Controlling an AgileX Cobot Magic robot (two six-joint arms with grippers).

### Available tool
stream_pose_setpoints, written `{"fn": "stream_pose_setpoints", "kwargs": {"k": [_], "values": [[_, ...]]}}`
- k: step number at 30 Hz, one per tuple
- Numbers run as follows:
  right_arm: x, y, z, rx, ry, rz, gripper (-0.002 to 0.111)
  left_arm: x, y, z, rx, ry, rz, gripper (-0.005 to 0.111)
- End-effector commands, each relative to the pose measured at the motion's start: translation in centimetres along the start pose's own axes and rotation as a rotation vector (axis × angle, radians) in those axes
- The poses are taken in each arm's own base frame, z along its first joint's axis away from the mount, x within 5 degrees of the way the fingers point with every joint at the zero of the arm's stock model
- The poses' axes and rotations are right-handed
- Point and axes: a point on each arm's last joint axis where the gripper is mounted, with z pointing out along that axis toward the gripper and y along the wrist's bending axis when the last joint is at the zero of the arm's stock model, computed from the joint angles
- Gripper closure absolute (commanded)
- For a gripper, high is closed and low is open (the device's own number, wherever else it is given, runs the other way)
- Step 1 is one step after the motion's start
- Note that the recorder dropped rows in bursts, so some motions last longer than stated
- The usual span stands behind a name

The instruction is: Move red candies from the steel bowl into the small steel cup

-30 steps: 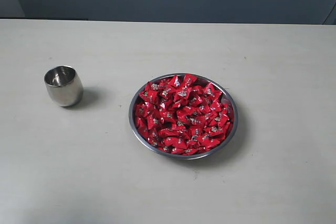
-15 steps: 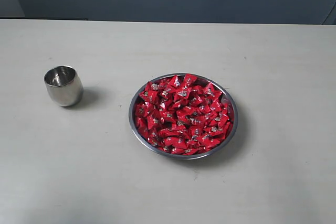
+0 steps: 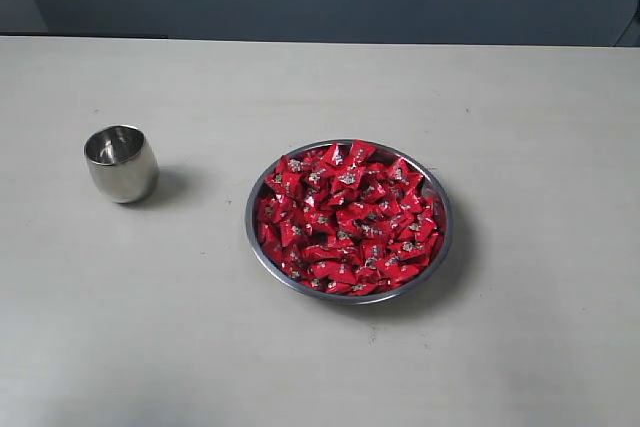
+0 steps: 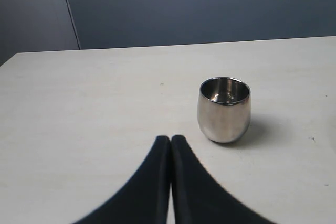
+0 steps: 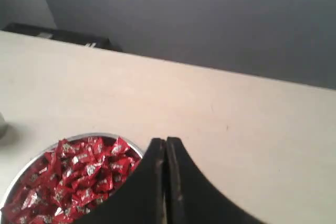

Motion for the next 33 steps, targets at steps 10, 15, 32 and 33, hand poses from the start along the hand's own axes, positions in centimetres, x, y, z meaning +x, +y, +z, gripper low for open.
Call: {"fn": "stream_pose_setpoints", "kwargs": {"k": [10,15,32,33], "values": [[4.9,-0.4,11.3,-0.221,0.334,0.014,0.109,0.1,0.0,0.0,0.0,-0.002,-0.003,0.106],[5.5,1.8,13.6,-0.328,0.388,-0.015,0.109,0.1,0.0,0.0,0.0,-0.002,-0.003,0.106],[8.4,5.2,24.6,-0.457,0.63,0.121,0.069,0.1,0.0,0.0,0.0,-0.002,-0.003,0.106],[8.6,5.2,24.8,-0.462,0.643,0.131,0.069,0.1,0.0,0.0,0.0,-0.002,-0.003,0.106]]}}
